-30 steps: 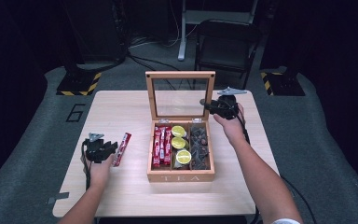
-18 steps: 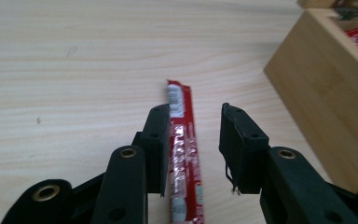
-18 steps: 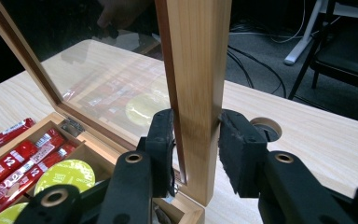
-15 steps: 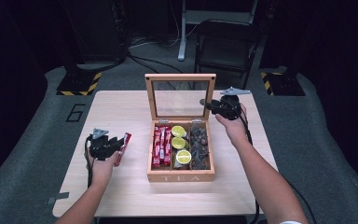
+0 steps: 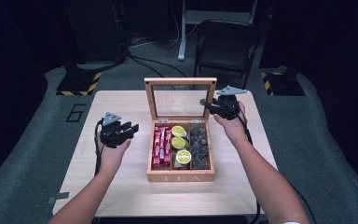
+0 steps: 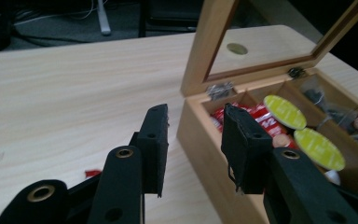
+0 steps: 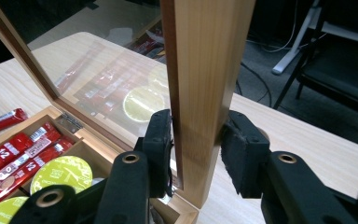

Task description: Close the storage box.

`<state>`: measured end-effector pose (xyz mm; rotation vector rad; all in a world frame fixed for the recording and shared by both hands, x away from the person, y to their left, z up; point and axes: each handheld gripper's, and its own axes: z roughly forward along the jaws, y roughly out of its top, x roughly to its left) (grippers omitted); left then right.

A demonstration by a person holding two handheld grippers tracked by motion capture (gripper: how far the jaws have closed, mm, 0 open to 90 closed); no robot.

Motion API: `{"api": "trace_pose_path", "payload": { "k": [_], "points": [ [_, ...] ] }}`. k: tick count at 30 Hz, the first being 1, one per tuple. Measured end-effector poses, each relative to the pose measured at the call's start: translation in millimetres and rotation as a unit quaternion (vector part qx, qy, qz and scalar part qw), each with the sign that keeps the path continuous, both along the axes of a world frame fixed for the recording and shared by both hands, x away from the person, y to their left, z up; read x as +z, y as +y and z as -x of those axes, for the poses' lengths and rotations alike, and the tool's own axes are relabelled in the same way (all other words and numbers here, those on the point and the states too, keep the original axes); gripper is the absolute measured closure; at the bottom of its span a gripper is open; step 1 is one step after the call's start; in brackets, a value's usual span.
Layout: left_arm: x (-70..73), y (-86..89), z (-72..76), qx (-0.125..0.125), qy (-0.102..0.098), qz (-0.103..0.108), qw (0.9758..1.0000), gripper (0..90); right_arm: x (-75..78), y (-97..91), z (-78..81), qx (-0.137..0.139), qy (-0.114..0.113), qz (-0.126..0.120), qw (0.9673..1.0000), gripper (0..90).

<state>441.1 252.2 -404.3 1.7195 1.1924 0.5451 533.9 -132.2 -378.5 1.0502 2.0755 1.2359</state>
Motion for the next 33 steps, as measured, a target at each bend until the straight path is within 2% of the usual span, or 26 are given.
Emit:
{"api": "trace_pose_path", "payload": {
  "k": [4,8,13,21,25,33],
  "points": [
    [12.2,-10.1,-3.3,-0.016,-0.011,-0.014,0.9997,59.9,1.5,-2.2,1.9,0.0,0.001,-0.015,0.9999,63.5],
    [19.4,-17.7,-6.9,-0.024,-0.012,-0.018,0.9995,59.1,1.2,-3.8,4.7,0.007,-0.001,-0.016,0.9998,62.9],
    [24.8,-25.8,-10.9,-0.033,-0.017,-0.03,0.9988,55.7,3.0,-6.3,11.5,0.01,0.0,-0.038,0.9992,61.4],
    [29.5,-32.5,-15.8,-0.04,-0.019,-0.031,0.9985,55.4,3.3,-10.7,20.8,0.025,-0.006,-0.045,0.9986,60.1],
    [36.9,-33.1,-14.9,-0.044,-0.028,-0.036,0.998,55.4,4.6,-11.5,26.8,0.027,-0.004,-0.048,0.9985,59.8],
    [49.0,-36.8,-15.0,-0.048,-0.034,-0.029,0.9979,56.1,8.2,-13.2,34.6,0.034,-0.005,-0.049,0.9982,59.0]
  ]
}}
